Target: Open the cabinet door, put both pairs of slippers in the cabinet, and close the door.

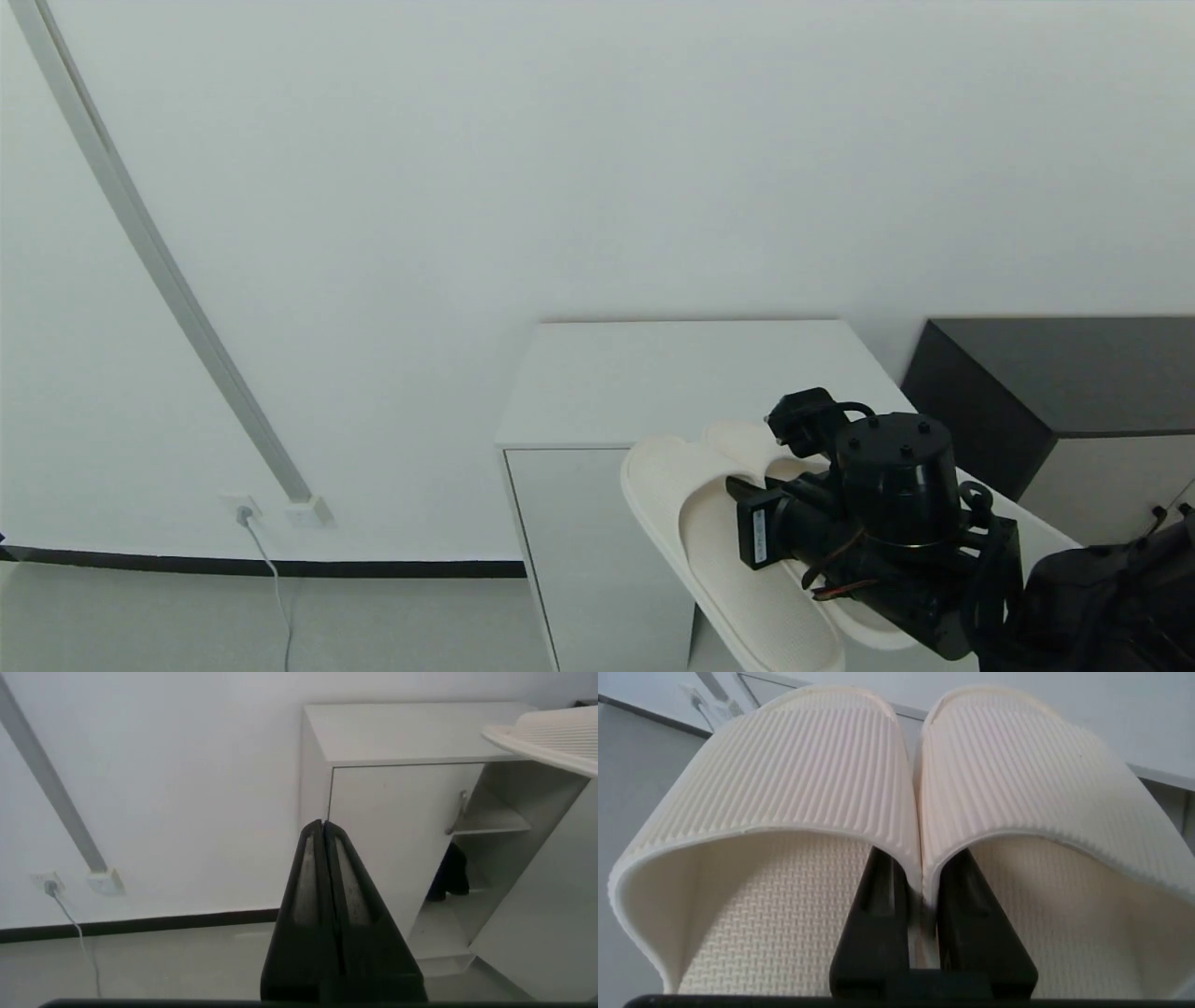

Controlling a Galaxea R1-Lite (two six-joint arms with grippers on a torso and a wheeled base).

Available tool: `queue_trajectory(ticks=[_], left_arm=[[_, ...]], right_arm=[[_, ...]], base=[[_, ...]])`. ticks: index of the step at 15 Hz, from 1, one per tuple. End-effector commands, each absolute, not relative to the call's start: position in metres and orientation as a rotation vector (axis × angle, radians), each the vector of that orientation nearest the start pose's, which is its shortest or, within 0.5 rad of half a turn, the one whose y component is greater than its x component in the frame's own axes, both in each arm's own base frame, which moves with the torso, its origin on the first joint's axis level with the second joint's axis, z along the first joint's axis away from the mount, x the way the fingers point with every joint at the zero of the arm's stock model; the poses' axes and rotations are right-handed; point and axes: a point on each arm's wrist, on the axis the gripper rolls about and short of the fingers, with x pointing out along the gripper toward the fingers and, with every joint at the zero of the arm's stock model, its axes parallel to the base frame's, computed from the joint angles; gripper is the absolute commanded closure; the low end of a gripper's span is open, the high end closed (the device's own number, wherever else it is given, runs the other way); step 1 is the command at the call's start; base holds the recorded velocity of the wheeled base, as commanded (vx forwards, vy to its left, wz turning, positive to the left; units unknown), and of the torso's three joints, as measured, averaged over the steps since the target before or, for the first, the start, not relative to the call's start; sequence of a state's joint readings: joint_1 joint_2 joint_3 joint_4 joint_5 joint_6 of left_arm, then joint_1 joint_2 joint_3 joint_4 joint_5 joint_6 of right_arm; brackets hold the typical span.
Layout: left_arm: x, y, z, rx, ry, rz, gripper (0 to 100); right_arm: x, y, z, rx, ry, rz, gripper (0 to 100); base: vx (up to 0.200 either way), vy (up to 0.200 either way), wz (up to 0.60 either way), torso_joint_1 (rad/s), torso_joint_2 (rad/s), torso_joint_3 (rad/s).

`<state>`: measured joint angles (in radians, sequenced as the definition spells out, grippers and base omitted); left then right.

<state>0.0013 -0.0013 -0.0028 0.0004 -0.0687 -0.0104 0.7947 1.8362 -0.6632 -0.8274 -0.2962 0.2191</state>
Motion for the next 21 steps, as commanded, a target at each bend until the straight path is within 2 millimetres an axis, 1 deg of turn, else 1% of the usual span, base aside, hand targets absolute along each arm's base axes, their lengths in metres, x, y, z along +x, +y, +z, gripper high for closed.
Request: queue_trajectory(ticks=[1, 10, 14, 21], left_arm=[[-0.023, -0.002, 0.076, -0.011, -0.003, -0.068, 100], [-0.023, -0.002, 0.076, -0.012, -0.001, -0.066, 100], [-0.023, -0.001, 0.076, -0.014, -0.001, -0.061, 100], [-0.023, -0.001, 0.076, -0.014, -0.003, -0.061, 100]], right_arm=[[0.223, 0.218, 0.123, 0.031, 0.351, 0.459, 100], [0.221, 0.216, 0.117, 0.021, 0.357, 0.439, 100], [0.224, 0.217, 0.108, -0.01, 0.339, 0.405, 100], [0.223, 0.216, 0.105, -0.013, 0.338, 0.404, 100]], base=[[0.0, -0.2, 0.0, -0.007, 0.01, 0.002], [0.0, -0.2, 0.0, 0.0, 0.0, 0.004], [0.0, 0.0, 0.0, 0.0, 0.0, 0.0], [0.0, 0.0, 0.0, 0.0, 0.0, 0.0]])
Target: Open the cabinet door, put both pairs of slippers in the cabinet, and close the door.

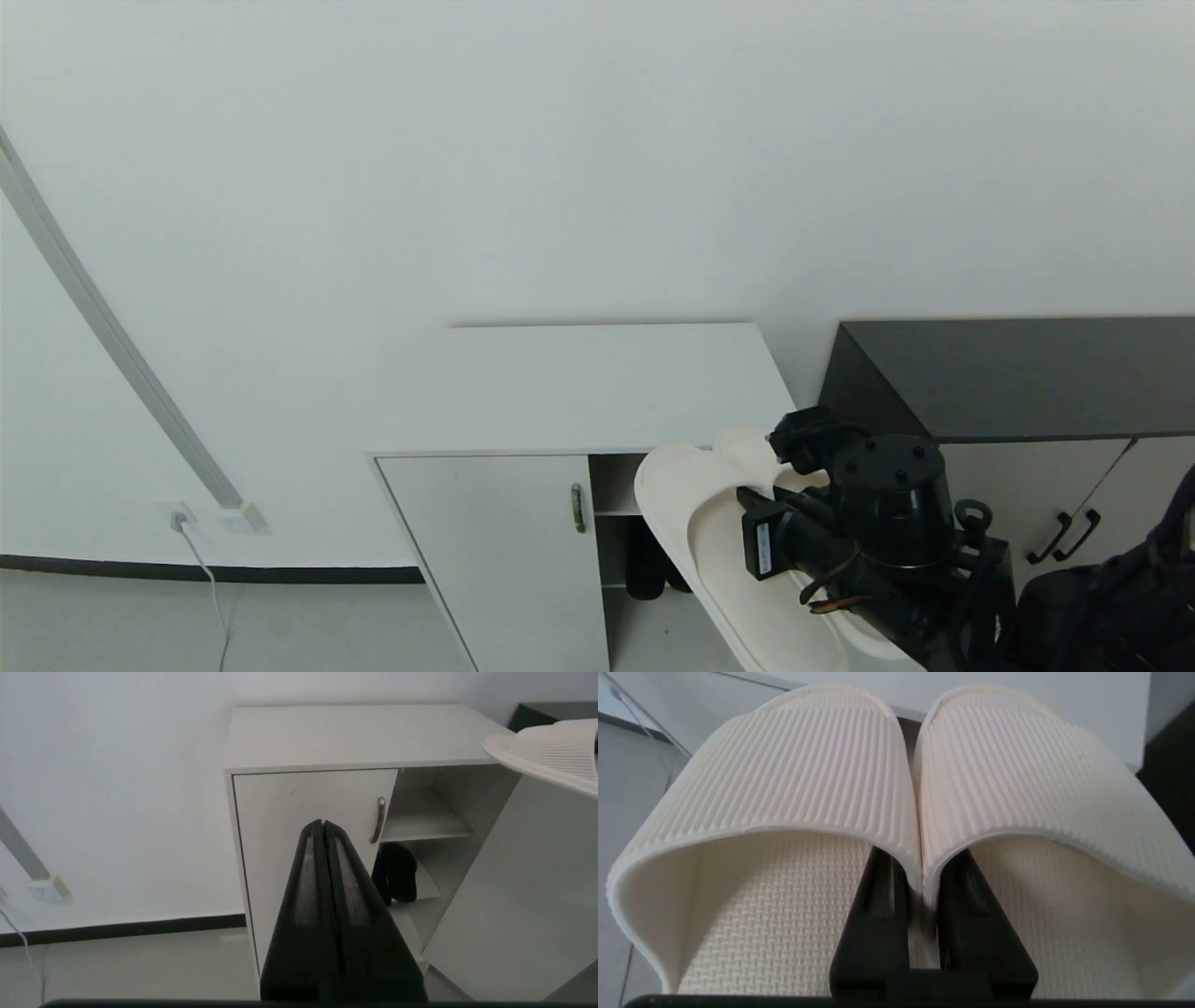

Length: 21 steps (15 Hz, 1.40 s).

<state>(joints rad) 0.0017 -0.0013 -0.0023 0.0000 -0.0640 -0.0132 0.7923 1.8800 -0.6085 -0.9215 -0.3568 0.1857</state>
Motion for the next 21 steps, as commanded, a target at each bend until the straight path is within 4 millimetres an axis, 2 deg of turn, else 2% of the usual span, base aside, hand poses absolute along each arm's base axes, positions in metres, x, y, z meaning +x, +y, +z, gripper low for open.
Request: queue_trajectory(ticks=[1, 5, 21], left_arm=[[-0.023, -0.0015, 0.0759, -0.014, -0.001, -0.063, 100], [-0.0231, -0.0015, 0.0763, -0.014, -0.003, -0.063, 100], [-0.0231, -0.0014, 0.0763, -0.014, -0.003, -0.061, 100]], right_arm=[[0.223, 0.2159, 0.1046, -0.014, 0.339, 0.404, 100], [0.222, 0.2149, 0.1028, -0.016, 0.34, 0.402, 100], [0.2204, 0.2152, 0.1016, -0.023, 0.331, 0.409, 100]], base=[[0.0, 0.0, 0.0, 0.0, 0.0, 0.0], [0.0, 0.0, 0.0, -0.031, 0.07, 0.035], [0.0, 0.0, 0.0, -0.165, 0.37, 0.21]])
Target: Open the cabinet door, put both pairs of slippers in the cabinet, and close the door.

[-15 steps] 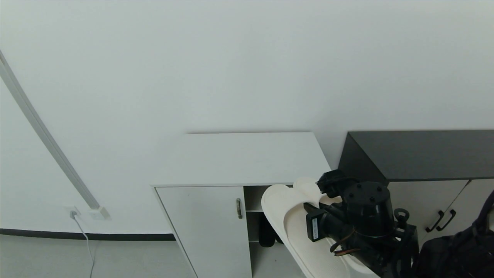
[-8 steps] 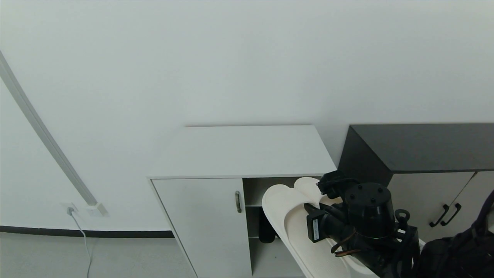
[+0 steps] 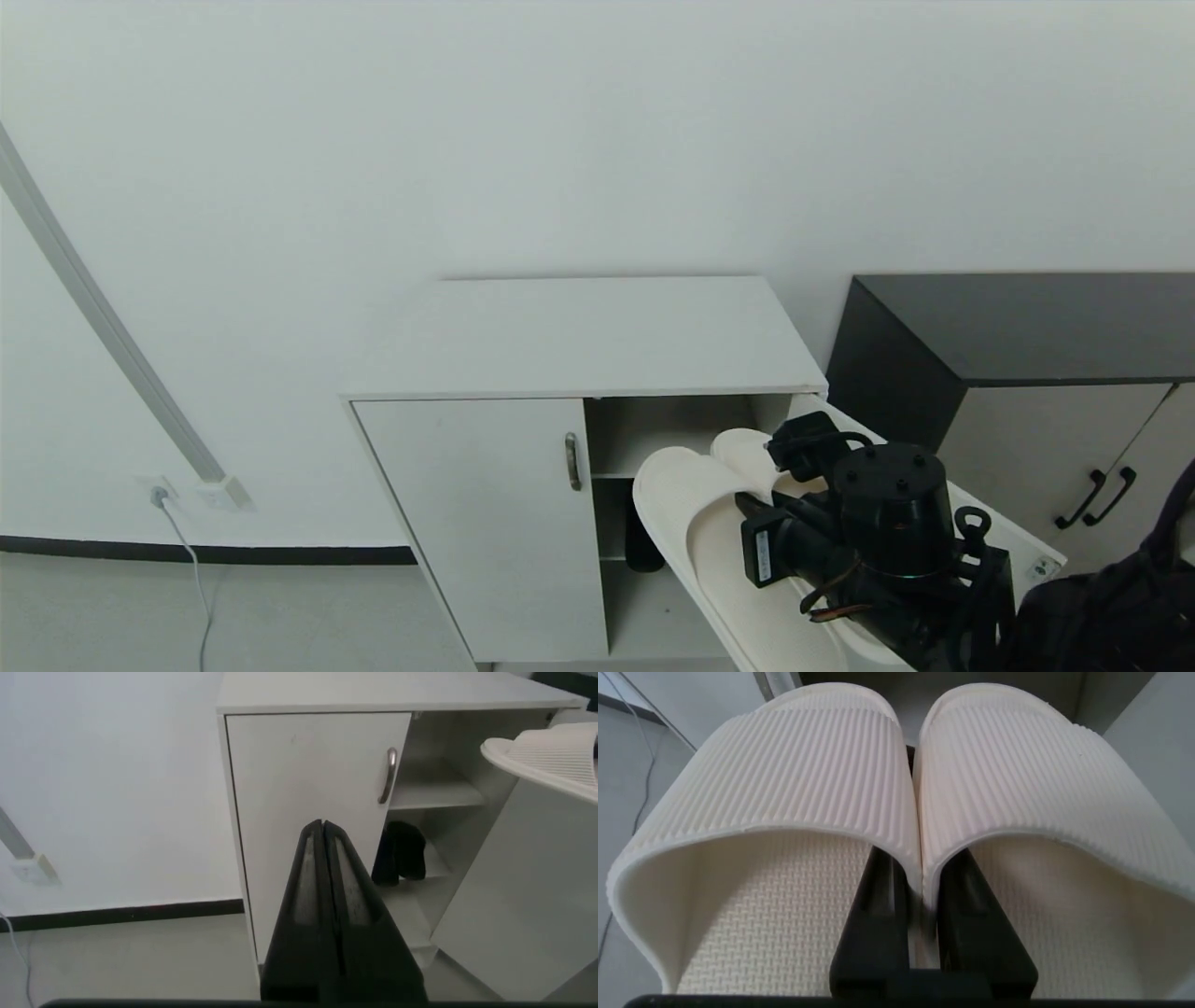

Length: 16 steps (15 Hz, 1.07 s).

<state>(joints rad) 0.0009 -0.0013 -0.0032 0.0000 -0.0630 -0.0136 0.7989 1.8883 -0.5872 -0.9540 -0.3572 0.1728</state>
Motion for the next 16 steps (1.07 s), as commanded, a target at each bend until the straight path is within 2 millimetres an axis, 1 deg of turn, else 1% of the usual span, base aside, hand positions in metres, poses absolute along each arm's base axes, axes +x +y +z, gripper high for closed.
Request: queue_trajectory(ticks=[1, 9, 16], left_arm=[[-0.0231, -0.0014, 0.0763, -0.014, -0.003, -0.061, 100], [-0.023, -0.0015, 0.0759, -0.014, -0.001, -0.063, 100], [-0.0231, -0.0014, 0.0763, -0.015, -0.003, -0.061, 100]], right_arm=[[0.2185, 0.2147, 0.1004, -0.028, 0.335, 0.414, 100], [0.2179, 0.2148, 0.1013, -0.025, 0.327, 0.415, 100], [0.2172, 0.2153, 0.1005, -0.027, 0.33, 0.418, 100]], base=[[0.0, 0.0, 0.0, -0.237, 0.55, 0.325], [0.0, 0.0, 0.0, -0.212, 0.53, 0.317], [0.0, 0.0, 0.0, -0.168, 0.49, 0.323]])
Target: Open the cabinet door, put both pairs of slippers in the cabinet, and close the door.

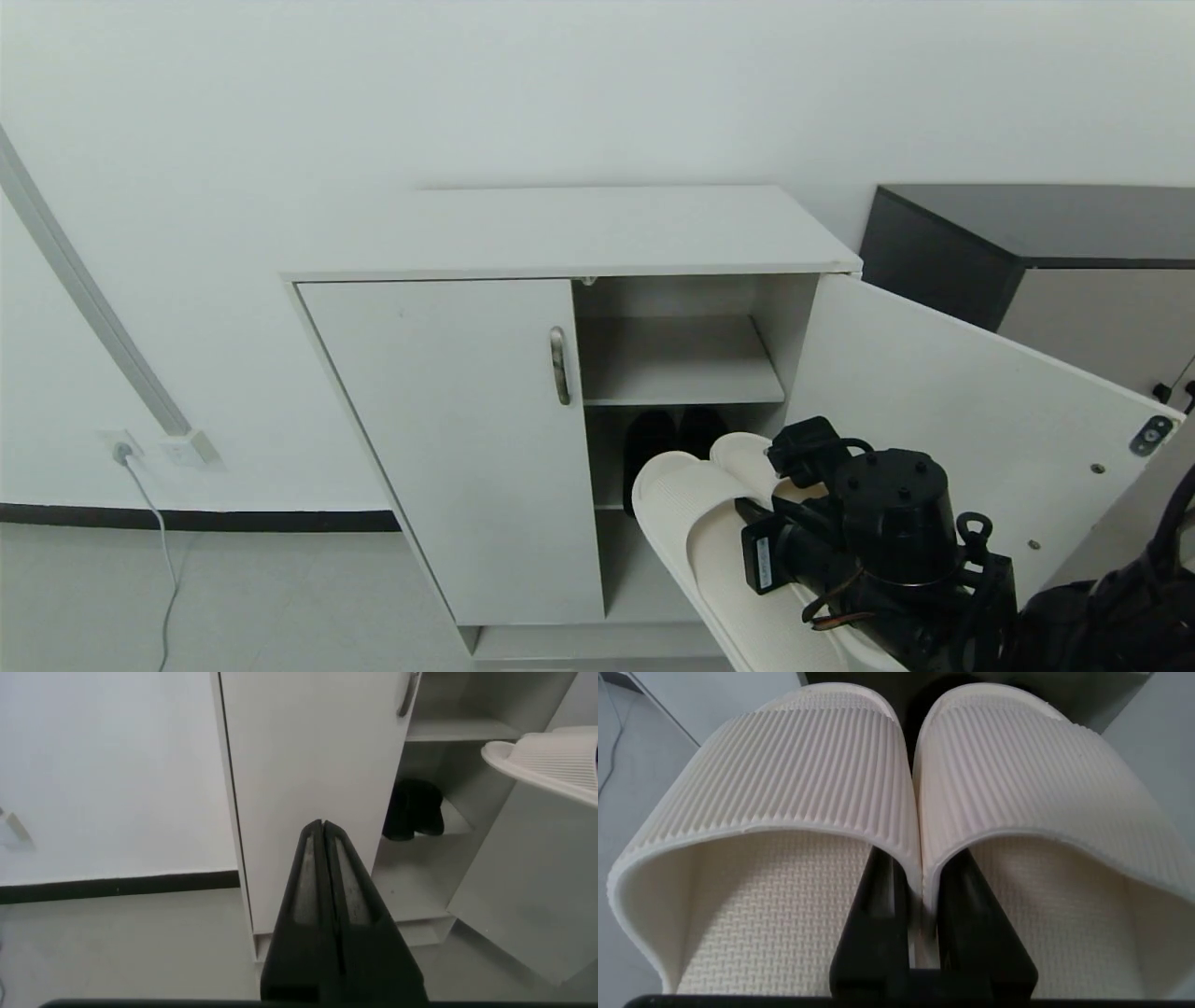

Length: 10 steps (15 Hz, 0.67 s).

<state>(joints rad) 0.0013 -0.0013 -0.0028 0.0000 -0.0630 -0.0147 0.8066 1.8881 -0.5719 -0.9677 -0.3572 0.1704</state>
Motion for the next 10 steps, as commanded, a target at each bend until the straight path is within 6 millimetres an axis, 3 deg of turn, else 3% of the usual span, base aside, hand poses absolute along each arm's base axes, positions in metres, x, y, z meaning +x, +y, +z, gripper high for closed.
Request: queue_trajectory(ticks=[1, 10], left_arm=[[-0.0231, -0.0014, 0.0763, -0.015, -0.003, -0.061, 100], [-0.0231, -0.0014, 0.0763, -0.015, -0.003, -0.061, 100]], right_arm=[[0.2172, 0.2153, 0.1005, -0.027, 0.33, 0.418, 100], [0.2165, 0.216, 0.1005, -0.03, 0.329, 0.423, 100]], base=[[0.0, 0.0, 0.0, -0.144, 0.47, 0.33], [0.0, 0.0, 0.0, -0.087, 0.46, 0.361]])
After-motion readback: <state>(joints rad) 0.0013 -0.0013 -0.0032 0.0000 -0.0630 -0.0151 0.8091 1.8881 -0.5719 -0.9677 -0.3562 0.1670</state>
